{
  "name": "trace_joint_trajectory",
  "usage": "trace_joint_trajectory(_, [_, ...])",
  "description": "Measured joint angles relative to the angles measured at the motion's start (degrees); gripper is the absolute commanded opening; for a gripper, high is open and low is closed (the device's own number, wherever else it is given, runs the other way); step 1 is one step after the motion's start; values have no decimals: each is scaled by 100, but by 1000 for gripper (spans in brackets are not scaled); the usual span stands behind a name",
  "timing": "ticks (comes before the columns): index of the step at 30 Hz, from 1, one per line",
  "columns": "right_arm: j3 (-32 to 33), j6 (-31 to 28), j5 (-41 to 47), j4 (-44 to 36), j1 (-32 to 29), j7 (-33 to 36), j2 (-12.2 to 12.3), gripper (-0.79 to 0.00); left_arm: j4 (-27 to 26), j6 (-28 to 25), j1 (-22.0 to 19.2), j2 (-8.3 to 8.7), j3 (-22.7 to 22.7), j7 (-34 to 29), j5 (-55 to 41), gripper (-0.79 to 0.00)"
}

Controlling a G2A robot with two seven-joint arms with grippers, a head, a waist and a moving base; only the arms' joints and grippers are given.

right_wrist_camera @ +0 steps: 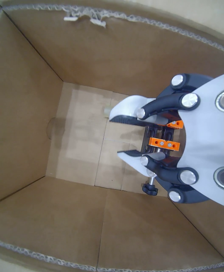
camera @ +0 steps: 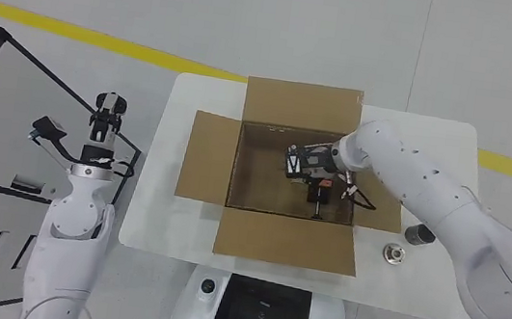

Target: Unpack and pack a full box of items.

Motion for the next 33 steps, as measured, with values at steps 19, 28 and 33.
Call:
trace_joint_trajectory(19, [167, 378, -119, 266, 36, 591, -262, -656, 7, -30, 40, -4, -81, 19, 5, -785])
trace_joint_trajectory(28, [101, 353, -250, 1142, -27, 343, -756, -600, 27, -28, 43, -1, -115, -39, -4, -785])
trace_joint_trajectory(33, [61, 391, -347, 1607, -21, 281, -1056, -573, 30, -47, 43, -2, -123, -58, -30, -785])
